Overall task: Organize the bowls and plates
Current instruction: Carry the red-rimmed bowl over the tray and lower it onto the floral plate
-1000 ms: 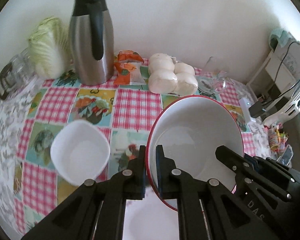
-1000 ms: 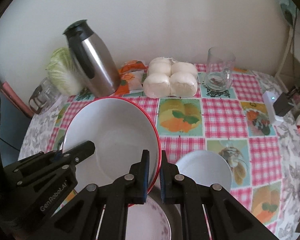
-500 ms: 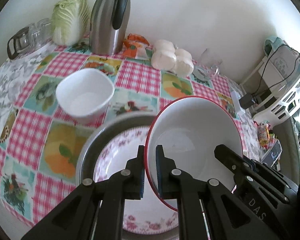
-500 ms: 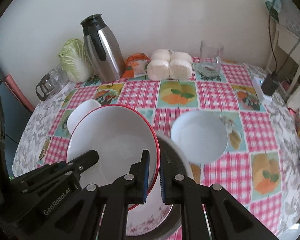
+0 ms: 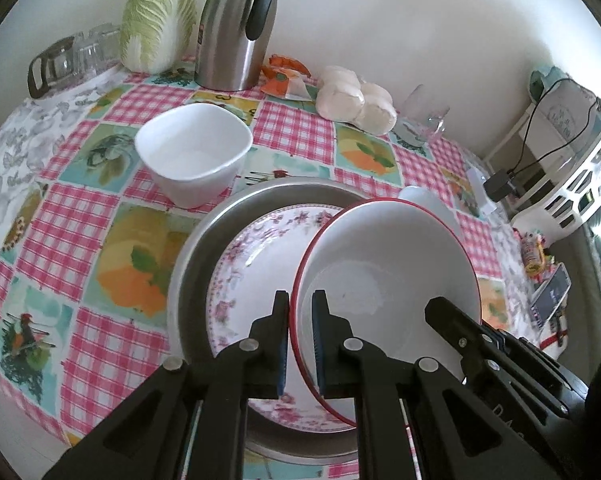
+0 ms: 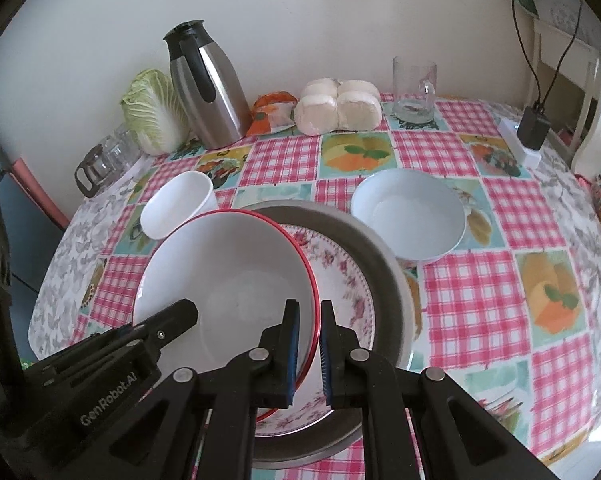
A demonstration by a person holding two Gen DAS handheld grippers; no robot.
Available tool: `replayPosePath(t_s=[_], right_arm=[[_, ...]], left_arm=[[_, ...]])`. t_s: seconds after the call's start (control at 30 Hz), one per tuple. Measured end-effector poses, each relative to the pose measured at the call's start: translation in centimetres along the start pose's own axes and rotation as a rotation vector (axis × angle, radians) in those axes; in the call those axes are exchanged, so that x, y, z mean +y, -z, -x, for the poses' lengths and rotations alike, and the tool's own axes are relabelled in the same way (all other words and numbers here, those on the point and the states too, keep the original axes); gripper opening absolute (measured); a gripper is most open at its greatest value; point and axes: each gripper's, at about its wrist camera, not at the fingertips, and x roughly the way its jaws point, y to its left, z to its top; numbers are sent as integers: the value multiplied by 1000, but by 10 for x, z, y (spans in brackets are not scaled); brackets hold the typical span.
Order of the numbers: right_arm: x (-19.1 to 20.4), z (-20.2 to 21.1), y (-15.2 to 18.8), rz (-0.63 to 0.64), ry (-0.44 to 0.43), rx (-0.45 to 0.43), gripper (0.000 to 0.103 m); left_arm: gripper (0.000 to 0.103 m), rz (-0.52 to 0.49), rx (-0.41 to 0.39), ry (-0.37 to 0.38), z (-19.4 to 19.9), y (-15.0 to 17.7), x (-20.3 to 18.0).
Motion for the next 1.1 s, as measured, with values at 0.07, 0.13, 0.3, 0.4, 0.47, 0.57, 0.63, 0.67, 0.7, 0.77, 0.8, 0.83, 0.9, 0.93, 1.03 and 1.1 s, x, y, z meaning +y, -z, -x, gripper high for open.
replayPosePath(t_s=[0.07,0.13,0.3,0.4,0.47,0.57,0.63,0.67,0.7,0.77,0.8,0.83,0.9,0.93,1.03,1.1], right_arm=[[2,-1,2,-2,-3,0,11],[3,-3,3,-7,-1,0,11],[5,-9,3,-22,-16,-2,11],[3,-11,3,-41,-32,1,11],[3,-10,4,-40,-21,-1,11],[4,-11,4,-41,-13,0,11],[2,-12,4,-45,-18,1,11],[2,-13,4,-49,-21,3,11],[0,-14,4,-55,-22,4,11],[-1,-16,4,-63,-21,7,11],[-2,-18,4,-66,-20,9,11],[-3,-20,4,-68,-19,13,11],[-4,-23,4,-74,-20,18,11],[-5,-25,4,-77,-19,21,11],[-8,-28,3,-87,-19,23,11],[-8,-28,2,-85,-14,22,11]], left_arm=[[9,3,2,5,-1,1,4],[9,10,6,16,-2,0,8],[9,8,0,19,-2,-3,14],[10,22,1,38,-3,-4,16],[10,22,4,46,-3,-3,16],[10,21,1,44,-4,-1,15],[10,27,2,51,-5,-1,16],[11,33,2,59,-6,-1,16],[11,37,4,68,-8,-1,17],[11,38,11,70,-11,-2,17],[11,36,14,66,-13,-1,17],[11,34,16,62,-14,-1,16],[11,34,23,61,-17,-1,16],[11,37,26,65,-19,-1,16],[11,38,32,68,-23,-2,16],[11,36,36,68,-26,-2,15]])
